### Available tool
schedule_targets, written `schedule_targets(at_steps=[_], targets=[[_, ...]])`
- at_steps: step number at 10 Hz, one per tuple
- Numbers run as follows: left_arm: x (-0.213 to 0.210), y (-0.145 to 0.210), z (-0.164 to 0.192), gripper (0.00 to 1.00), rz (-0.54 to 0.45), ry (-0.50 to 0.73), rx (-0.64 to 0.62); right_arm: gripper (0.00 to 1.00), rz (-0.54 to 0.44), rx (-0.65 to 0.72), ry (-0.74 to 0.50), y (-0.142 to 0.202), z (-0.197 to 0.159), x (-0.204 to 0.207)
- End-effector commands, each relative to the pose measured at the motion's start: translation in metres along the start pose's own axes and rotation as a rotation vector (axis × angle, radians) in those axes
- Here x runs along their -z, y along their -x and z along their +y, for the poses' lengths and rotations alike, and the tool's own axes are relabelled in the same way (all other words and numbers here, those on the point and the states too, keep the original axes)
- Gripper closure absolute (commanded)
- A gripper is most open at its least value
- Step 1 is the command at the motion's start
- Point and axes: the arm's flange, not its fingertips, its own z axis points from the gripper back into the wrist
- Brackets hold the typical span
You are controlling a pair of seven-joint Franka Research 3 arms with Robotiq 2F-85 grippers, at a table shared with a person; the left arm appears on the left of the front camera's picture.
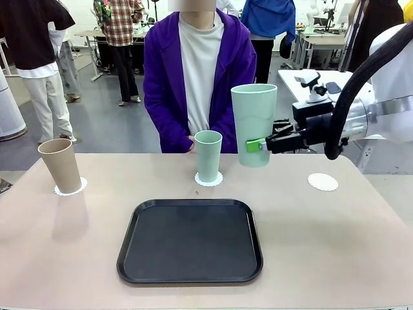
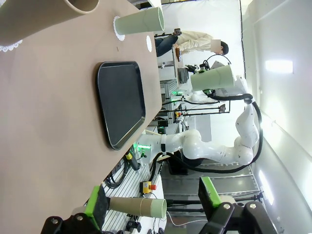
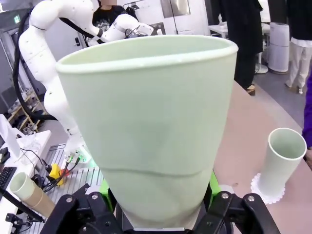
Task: Place coasters on the table and set cups on them.
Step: Take one Reusable plastic cup from the Flat Tray and place it on a coaster set by the human.
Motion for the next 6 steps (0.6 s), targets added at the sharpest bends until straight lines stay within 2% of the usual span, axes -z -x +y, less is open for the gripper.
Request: schedule_targets(at_steps=[1,4,5,6], targets=[[-0.001,0.002,0.000,0.00,-0.005,0.015,0.017,1.00,-0.005,0.000,-0.006,0.003,0.001,0.003],[-0.001,0.002,0.000,0.00,-0.005,0.015,0.017,1.00,-0.005,0.000,-0.006,0.003,0.001,0.003],[-0.001,0.002,0.000,0.00,-0.005,0.015,0.017,0.19,0.002,0.002,-0.001,0.002,0.000,0.000],[-0.001,0.002,0.000,0.00,-0.005,0.015,0.017,0.19,-0.032,0.019,0.018,0.011,-0.029,-0.021]])
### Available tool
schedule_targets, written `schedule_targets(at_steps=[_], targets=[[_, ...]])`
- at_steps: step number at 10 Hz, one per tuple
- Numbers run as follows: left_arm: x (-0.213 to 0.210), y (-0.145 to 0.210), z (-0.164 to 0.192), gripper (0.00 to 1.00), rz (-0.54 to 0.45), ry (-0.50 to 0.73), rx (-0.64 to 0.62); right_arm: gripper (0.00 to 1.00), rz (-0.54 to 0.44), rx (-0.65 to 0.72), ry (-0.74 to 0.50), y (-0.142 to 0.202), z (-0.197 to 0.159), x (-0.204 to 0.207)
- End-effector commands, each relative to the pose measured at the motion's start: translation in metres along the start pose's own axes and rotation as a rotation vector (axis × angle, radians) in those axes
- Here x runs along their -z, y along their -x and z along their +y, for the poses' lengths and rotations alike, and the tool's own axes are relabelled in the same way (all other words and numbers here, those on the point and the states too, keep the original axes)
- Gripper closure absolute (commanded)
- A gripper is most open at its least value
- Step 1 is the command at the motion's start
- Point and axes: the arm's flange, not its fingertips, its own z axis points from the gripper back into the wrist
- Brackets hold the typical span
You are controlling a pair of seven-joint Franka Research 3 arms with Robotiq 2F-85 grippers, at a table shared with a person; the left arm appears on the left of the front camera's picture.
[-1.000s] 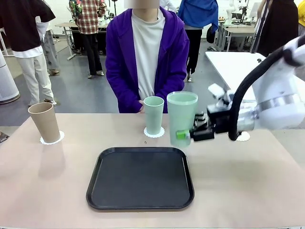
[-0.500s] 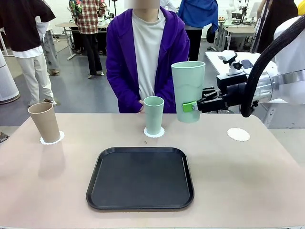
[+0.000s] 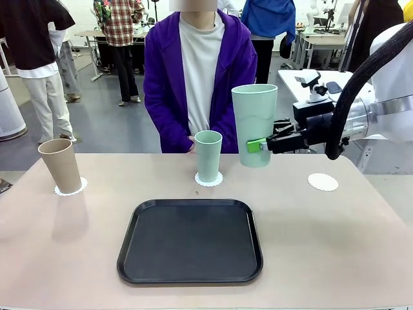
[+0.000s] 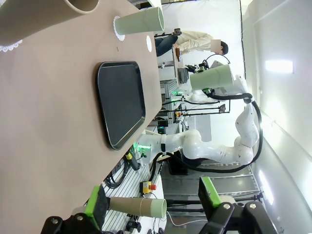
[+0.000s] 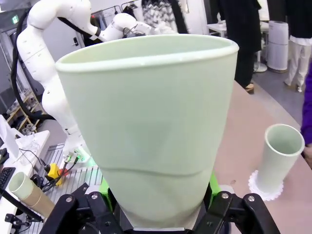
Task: Place coasters on the table and set cups on them.
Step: Take one Reusable plastic cup from the Flat Tray and place it on a coaster set by the human.
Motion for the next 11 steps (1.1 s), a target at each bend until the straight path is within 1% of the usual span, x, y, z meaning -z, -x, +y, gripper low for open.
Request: schedule_targets(at_steps=[1,3,4,5,6,8,11], targets=[[-0.001,0.002,0.000,0.00,-0.004,0.015,0.017,0.19,-0.066,0.016,0.058,0.023,-0.056,-0.055],[-0.001,0.002,0.000,0.00,-0.004,0.015,0.017,0.19,-0.127,0.073,0.238,0.061,-0.100,-0.132],[-0.001,0.002,0.000,0.00,-0.004,0.015,0.017,0.19,-0.173,0.103,0.334,0.078,-0.111,-0.174],[-0.001,0.002,0.000,0.00,-0.004,0.015,0.017,0.19,-0.206,0.118,0.387,0.091,-0.112,-0.202],[-0.001,0.002,0.000,0.00,-0.004,0.015,0.017,0.19,-0.221,0.122,0.420,0.100,-0.112,-0.221],[-0.001,0.002,0.000,0.00,-0.004,0.015,0.017,0.19,-0.228,0.089,0.445,0.105,-0.116,-0.235],[-0.001,0.002,0.000,0.00,-0.004,0.015,0.017,0.19,-0.206,0.044,0.460,0.109,-0.127,-0.228]])
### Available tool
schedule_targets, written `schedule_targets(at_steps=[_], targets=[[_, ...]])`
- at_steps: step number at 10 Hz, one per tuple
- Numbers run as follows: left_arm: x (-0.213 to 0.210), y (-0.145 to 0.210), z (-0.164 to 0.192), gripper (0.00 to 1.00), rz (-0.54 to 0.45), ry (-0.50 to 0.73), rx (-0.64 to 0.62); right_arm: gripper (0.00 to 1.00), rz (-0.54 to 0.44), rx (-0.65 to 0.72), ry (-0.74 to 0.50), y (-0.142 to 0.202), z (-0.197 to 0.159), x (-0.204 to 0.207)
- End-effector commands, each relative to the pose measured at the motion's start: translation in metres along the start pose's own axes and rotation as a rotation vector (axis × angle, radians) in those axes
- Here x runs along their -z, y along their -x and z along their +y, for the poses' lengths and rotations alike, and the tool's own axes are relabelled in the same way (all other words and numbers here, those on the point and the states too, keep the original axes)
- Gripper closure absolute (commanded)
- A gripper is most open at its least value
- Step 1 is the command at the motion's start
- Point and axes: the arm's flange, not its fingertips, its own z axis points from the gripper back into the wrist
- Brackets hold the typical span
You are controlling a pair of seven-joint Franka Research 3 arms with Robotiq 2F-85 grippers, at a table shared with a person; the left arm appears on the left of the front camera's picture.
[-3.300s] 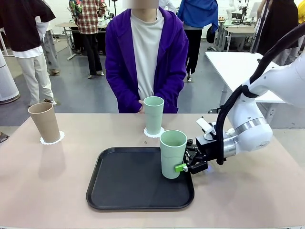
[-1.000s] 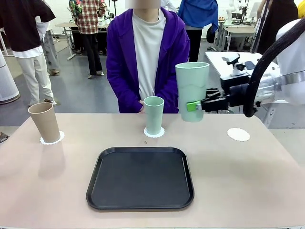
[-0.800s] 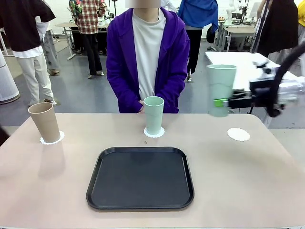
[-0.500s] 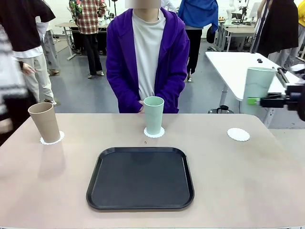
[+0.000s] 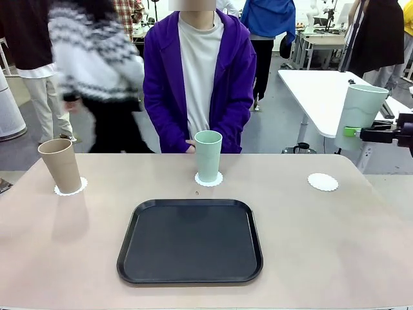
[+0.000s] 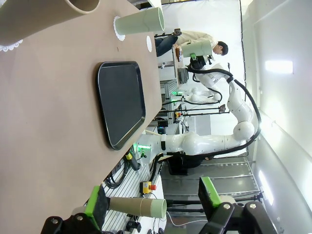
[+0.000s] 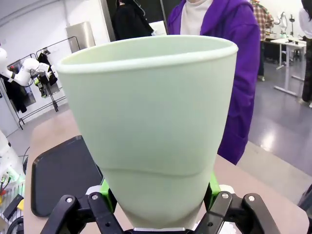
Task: Place coasters on the table and set cups on them.
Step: Take one Reusable plastic cup from the Flat Tray and place it on a coaster set by the human.
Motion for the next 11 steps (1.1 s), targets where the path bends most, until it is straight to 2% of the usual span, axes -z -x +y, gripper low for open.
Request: schedule_targets(at_steps=[1,9,10,11], targets=[[-0.001,0.002,-0.001,0.00,-0.004,0.014,0.018,0.19,-0.020,-0.028,0.018,0.004,-0.008,0.008],[-0.001,0.002,-0.001,0.00,-0.004,0.014,0.018,0.19,0.004,-0.016,-0.003,0.006,-0.002,0.004],[-0.001,0.002,-0.001,0.00,-0.004,0.014,0.018,0.19,0.028,-0.116,-0.125,0.014,-0.014,0.012],[-0.001,0.002,-0.001,0.00,-0.004,0.014,0.018,0.19,0.030,-0.155,-0.150,0.026,-0.033,0.019]])
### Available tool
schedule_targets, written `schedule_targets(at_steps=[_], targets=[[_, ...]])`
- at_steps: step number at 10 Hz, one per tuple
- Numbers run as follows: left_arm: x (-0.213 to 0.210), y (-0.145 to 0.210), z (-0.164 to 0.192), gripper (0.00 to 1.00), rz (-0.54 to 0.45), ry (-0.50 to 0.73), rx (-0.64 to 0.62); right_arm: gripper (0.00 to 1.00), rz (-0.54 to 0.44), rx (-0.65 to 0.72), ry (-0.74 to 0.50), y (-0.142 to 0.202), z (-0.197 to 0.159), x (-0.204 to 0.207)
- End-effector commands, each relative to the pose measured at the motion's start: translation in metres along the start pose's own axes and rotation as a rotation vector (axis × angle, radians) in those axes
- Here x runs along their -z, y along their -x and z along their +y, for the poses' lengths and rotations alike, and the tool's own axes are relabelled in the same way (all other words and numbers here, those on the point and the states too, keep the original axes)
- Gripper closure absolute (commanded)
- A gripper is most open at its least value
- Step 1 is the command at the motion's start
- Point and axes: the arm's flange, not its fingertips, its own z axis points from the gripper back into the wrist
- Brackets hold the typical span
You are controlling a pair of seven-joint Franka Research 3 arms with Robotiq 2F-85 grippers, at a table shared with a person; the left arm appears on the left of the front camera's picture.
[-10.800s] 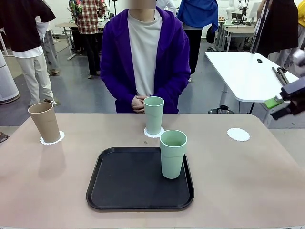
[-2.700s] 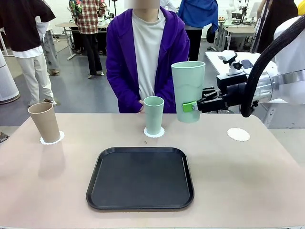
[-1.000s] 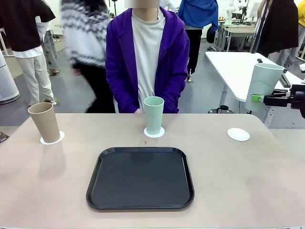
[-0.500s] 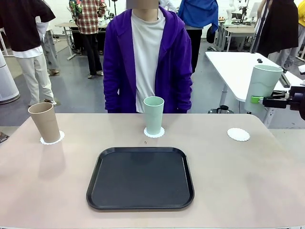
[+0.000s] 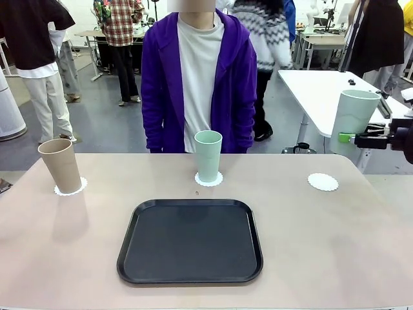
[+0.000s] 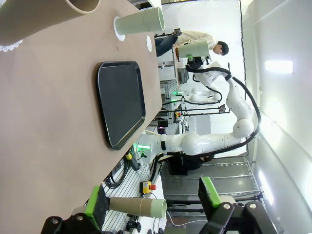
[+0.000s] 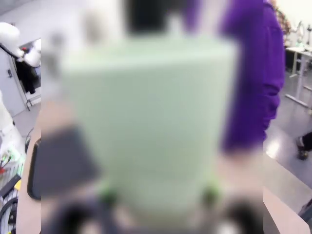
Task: Place coasters on the table and set cups on them.
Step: Take one Reusable plastic cup from the Flat Tray and place it on a coaster set by the human.
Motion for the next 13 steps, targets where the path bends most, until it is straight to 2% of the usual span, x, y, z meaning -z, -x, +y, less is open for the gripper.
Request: schedule_targets(at_steps=[1,4,7,9,13], targets=[[-0.001,0.002,-0.001,0.00,-0.004,0.014,0.018,0.19,0.006,-0.103,-0.104,0.028,-0.041,0.008],[-0.001,0.002,-0.001,0.00,-0.004,0.014,0.018,0.19,-0.039,-0.112,-0.128,0.065,-0.076,0.016],[-0.001,0.002,-0.001,0.00,-0.004,0.014,0.018,0.19,-0.015,-0.112,-0.141,0.094,-0.089,0.024],[-0.001,0.002,-0.001,0.00,-0.004,0.014,0.018,0.19,-0.002,-0.055,-0.090,0.109,-0.102,0.032],[-0.001,0.002,-0.001,0.00,-0.004,0.014,0.018,0.19,-0.002,-0.021,-0.069,0.125,-0.114,0.035]])
